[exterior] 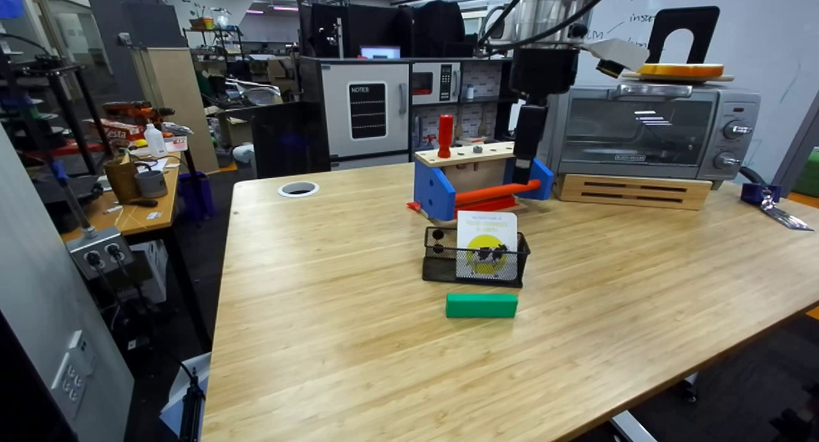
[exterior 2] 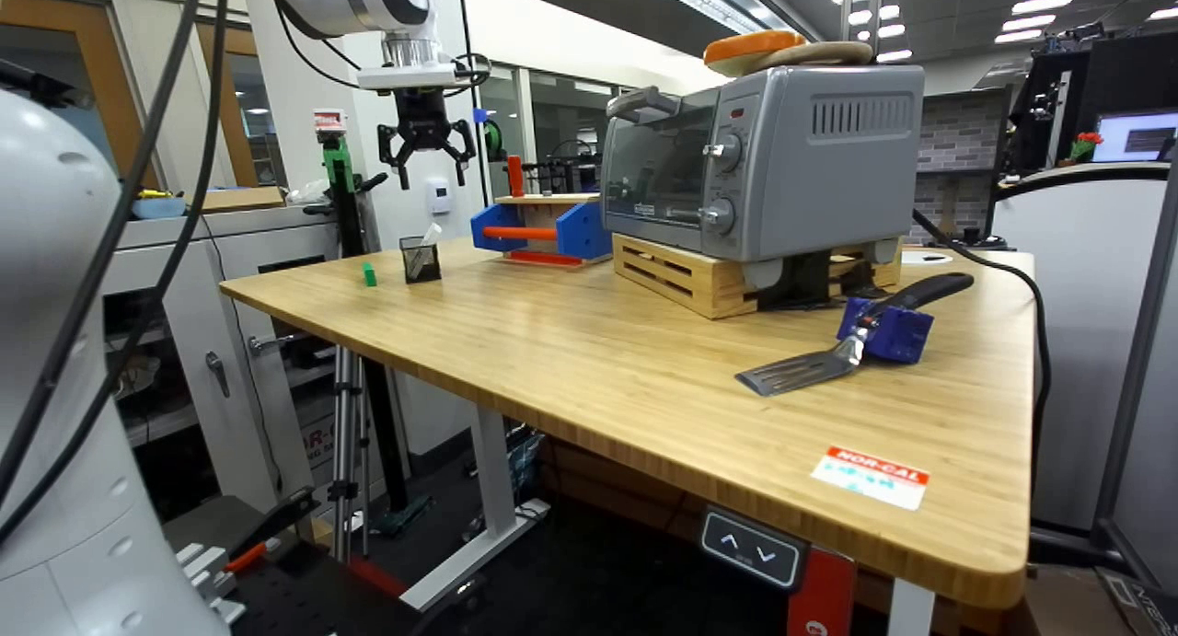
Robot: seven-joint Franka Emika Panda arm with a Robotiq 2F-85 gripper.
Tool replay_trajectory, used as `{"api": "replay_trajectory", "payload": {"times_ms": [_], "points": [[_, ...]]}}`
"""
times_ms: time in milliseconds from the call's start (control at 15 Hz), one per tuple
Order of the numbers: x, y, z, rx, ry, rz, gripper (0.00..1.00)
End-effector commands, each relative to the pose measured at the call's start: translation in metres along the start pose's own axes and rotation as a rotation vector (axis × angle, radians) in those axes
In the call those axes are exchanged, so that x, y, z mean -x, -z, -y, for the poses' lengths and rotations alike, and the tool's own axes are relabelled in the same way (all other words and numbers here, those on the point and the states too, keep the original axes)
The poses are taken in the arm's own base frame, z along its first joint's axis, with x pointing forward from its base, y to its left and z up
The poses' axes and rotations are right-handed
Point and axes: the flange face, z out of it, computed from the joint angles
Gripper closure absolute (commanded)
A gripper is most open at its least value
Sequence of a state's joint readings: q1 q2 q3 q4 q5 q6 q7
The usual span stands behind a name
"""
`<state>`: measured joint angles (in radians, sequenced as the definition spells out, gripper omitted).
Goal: Remove the small book from the object and put it on the table
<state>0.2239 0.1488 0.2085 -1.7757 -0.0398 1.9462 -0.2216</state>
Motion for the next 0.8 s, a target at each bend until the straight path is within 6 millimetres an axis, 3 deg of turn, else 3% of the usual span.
{"api": "replay_trajectory", "payload": {"times_ms": [0,400,733], "points": [[-0.01,-0.003,0.002,-0.003,0.037,0.041,0.0],[-0.01,-0.009,0.004,-0.025,0.038,0.066,0.0],[-0.009,-0.02,0.026,-0.082,0.07,0.096,0.0]]}}
